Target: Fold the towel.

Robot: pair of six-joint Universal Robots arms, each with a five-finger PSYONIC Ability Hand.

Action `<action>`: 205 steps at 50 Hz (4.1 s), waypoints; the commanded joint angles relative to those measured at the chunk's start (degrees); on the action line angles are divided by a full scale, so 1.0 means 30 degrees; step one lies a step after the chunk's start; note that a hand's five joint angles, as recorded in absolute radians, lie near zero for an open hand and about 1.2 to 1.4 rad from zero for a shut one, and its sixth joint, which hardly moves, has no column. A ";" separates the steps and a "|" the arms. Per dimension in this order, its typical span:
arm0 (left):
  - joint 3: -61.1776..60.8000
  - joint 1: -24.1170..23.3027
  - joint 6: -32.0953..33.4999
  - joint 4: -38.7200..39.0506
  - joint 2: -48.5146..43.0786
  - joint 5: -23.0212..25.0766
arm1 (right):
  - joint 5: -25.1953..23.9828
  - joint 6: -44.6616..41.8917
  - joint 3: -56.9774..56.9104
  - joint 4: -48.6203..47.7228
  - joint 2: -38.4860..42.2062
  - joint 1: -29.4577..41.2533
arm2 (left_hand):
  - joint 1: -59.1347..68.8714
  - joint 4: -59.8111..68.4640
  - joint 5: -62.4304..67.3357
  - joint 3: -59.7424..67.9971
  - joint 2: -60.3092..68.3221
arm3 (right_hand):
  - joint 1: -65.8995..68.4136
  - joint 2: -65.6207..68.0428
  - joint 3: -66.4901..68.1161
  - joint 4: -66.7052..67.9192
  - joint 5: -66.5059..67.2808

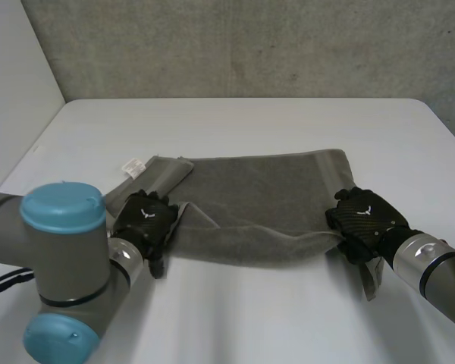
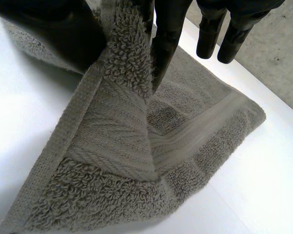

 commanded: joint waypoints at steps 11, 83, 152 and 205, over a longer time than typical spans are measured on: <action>-0.0269 -0.0216 0.0998 0.3217 -0.0336 -0.1046 | 0.0038 0.0000 0.0153 -0.0015 -0.0020 0.0022 | 1.5076 -0.0893 1.5928 -0.0732 1.5704 | 0.1774 0.1222 0.0317 0.0529 0.0843; -0.4516 0.2598 0.1203 0.1258 0.2739 0.1533 | 0.0156 0.0029 0.0241 0.0014 0.0009 0.0022 | -0.2005 -0.0893 -0.0999 -0.0732 -0.1376 | 0.1774 0.1222 0.0317 0.0529 0.0843; -0.5719 0.4999 0.4397 0.3806 0.2535 0.1122 | 0.0185 0.0029 0.0329 0.0014 0.0067 0.0198 | 2.1482 -0.0893 2.2334 -0.0732 2.2110 | 0.1774 0.1222 0.0317 0.0529 0.0843; 0.3989 0.5704 0.1441 -0.0309 0.2956 0.6103 | -0.2810 -0.5606 -1.4295 0.7268 0.3632 -0.0365 | 2.1482 -0.0893 2.2334 -0.0732 2.2110 | 0.1774 0.1222 0.0317 0.0529 0.0843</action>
